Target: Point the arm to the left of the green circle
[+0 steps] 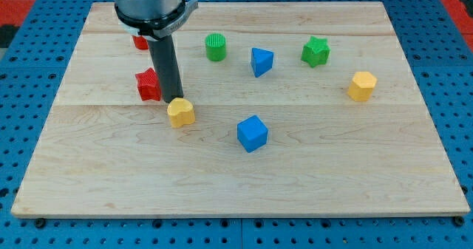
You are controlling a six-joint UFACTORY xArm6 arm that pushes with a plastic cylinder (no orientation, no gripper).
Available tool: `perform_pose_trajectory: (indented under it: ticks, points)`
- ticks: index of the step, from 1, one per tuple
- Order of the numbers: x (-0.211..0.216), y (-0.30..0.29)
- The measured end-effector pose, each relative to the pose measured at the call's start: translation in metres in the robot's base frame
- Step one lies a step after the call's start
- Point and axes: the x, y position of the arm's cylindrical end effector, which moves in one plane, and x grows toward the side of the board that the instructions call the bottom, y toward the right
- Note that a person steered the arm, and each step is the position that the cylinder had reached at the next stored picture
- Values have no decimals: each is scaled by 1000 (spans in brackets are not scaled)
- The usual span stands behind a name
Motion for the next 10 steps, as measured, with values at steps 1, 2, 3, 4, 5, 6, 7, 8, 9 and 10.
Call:
perform_pose_trajectory:
  ticks: [1,2,3,4,5,6,7,8,9,10]
  points:
    - [2,0]
    - [2,0]
    - [-13,1]
    - [-47,3]
    - [-78,3]
    - [-90,3]
    - [-91,18]
    - [-89,21]
    - [-101,25]
    - [-136,36]
